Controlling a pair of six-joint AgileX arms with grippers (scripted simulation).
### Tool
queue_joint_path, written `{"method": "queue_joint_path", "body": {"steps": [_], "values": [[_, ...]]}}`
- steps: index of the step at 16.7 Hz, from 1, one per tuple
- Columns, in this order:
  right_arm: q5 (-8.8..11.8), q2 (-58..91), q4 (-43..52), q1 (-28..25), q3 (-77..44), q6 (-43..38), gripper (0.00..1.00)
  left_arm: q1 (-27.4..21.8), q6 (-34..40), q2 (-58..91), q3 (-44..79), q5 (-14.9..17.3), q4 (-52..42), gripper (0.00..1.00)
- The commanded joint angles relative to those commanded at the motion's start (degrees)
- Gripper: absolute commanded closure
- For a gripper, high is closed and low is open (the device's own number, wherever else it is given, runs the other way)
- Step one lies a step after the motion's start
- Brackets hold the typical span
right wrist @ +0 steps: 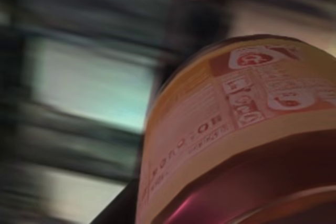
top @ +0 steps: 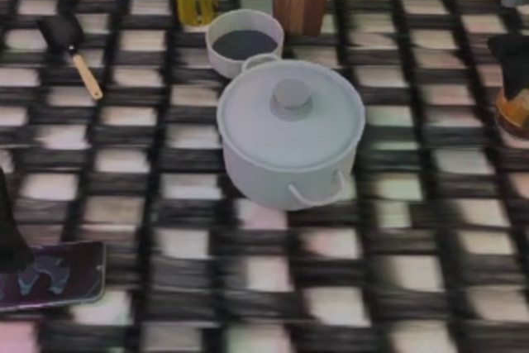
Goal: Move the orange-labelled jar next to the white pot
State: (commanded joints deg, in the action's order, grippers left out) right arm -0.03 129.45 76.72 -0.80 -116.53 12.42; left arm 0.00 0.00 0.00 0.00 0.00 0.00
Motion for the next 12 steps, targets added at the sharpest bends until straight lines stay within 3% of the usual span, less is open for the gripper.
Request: {"method": "queue_joint_path", "body": {"steps": [5, 12], "values": [[-0.02, -13.35, 2.56, -0.45, 10.63, -0.08, 1.00, 0.00, 0.00, 0.00, 0.00, 0.00, 0.00, 0.00], [0.01, -15.04, 2.99, -0.31, 12.30, -0.32, 1.00, 0.00, 0.00, 0.00, 0.00, 0.00, 0.00, 0.00]]}}
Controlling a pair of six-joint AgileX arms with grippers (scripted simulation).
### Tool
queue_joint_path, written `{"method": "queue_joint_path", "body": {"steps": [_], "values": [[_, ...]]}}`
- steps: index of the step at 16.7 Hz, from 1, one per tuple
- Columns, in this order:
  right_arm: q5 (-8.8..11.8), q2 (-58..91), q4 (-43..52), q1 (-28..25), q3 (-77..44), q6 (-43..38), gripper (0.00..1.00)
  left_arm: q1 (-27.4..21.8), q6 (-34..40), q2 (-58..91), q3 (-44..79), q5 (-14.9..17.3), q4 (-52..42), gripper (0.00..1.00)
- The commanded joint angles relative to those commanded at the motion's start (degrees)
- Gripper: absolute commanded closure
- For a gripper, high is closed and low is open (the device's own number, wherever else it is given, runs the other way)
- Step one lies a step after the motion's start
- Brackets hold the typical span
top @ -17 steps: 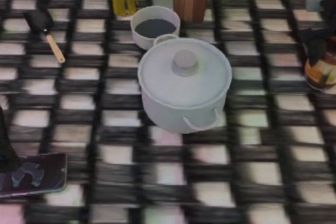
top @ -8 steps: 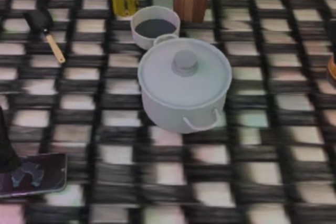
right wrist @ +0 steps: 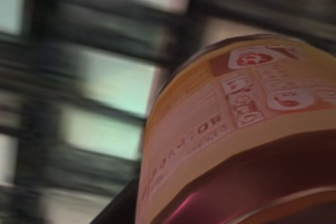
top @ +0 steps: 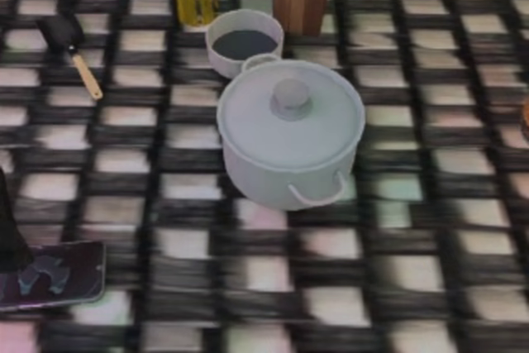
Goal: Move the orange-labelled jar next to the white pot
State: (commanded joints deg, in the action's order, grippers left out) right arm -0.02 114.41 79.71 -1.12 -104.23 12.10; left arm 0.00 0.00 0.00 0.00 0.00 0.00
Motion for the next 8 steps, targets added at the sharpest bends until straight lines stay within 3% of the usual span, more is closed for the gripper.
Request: {"method": "queue_joint_path", "body": {"steps": [3, 8], "values": [[0.06, 2.41, -0.36, -2.40, -1.64, -3.88, 1.00, 0.00, 0.00, 0.00, 0.00, 0.00, 0.00, 0.00], [-0.03, 8.79, -2.51, -9.67, -6.18, -19.63, 1.00, 0.00, 0.00, 0.00, 0.00, 0.00, 0.00, 0.00]]}}
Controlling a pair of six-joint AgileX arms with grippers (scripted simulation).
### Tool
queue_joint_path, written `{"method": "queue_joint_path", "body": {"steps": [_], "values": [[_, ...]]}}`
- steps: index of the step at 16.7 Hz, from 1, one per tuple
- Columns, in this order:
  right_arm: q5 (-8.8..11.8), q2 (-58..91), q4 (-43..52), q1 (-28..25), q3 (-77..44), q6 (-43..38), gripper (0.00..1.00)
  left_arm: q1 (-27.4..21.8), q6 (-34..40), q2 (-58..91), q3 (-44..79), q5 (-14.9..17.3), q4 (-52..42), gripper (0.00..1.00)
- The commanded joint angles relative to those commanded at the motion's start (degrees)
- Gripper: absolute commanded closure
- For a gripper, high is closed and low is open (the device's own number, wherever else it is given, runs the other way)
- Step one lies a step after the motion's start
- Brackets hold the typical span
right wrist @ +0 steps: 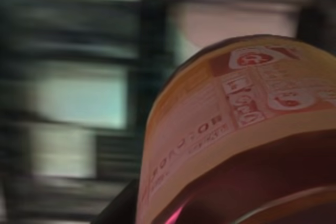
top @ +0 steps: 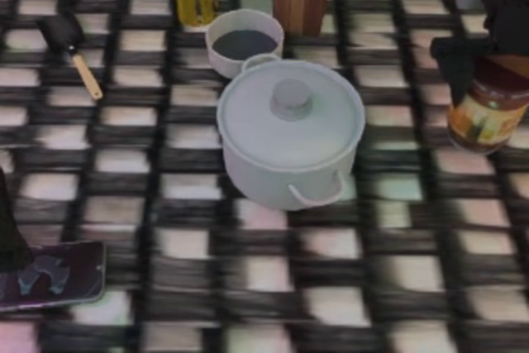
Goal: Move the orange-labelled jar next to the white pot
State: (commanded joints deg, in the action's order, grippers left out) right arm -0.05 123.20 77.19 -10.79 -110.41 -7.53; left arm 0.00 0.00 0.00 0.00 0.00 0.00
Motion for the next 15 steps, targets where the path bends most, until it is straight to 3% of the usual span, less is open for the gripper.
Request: {"method": "queue_joint_path", "body": {"steps": [4, 10, 15], "values": [[-0.16, 3.69, -1.47, -4.59, -2.03, -8.22, 1.00, 0.00, 0.00, 0.00, 0.00, 0.00, 0.00, 0.00], [-0.09, 3.80, -1.69, -4.78, -1.78, -8.78, 1.00, 0.00, 0.00, 0.00, 0.00, 0.00, 0.00, 0.00], [-0.07, 4.72, -9.25, -5.01, 4.29, -8.89, 1.00, 0.00, 0.00, 0.00, 0.00, 0.00, 0.00, 0.00]]}}
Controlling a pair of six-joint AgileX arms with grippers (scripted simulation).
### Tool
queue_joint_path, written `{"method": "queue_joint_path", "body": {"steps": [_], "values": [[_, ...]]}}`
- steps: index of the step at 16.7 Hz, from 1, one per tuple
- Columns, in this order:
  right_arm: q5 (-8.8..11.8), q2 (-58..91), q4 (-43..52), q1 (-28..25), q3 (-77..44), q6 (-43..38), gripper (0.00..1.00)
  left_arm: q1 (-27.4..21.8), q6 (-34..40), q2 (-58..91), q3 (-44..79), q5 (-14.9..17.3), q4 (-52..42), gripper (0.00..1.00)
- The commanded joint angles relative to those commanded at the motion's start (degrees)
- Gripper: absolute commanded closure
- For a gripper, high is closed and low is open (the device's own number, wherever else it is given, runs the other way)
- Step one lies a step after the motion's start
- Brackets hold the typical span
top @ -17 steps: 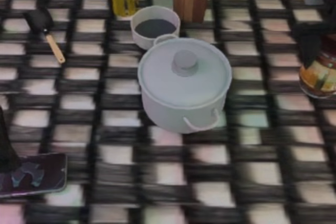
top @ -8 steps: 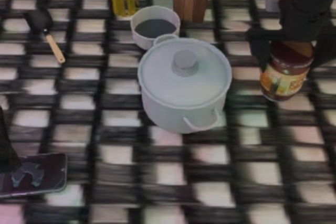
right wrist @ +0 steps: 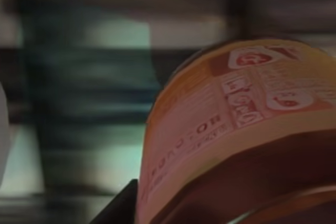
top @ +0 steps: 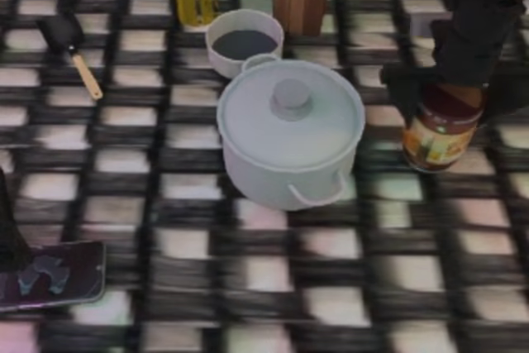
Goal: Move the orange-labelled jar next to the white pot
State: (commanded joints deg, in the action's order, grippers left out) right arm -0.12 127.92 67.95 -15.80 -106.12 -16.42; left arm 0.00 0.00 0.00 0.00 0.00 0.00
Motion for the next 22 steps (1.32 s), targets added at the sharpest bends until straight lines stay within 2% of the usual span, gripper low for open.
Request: {"method": "queue_joint_path", "body": {"steps": [6, 19, 22], "values": [[-0.12, 0.62, -2.88, -0.10, 2.71, -0.05, 1.00, 0.00, 0.00, 0.00, 0.00, 0.00, 0.00, 0.00], [-0.12, 0.62, -2.88, -0.10, 2.71, -0.05, 0.02, 0.00, 0.00, 0.00, 0.00, 0.00, 0.00, 0.00], [-0.12, 0.62, -2.88, -0.10, 2.71, -0.05, 0.00, 0.00, 0.00, 0.00, 0.00, 0.00, 0.00, 0.00]]}}
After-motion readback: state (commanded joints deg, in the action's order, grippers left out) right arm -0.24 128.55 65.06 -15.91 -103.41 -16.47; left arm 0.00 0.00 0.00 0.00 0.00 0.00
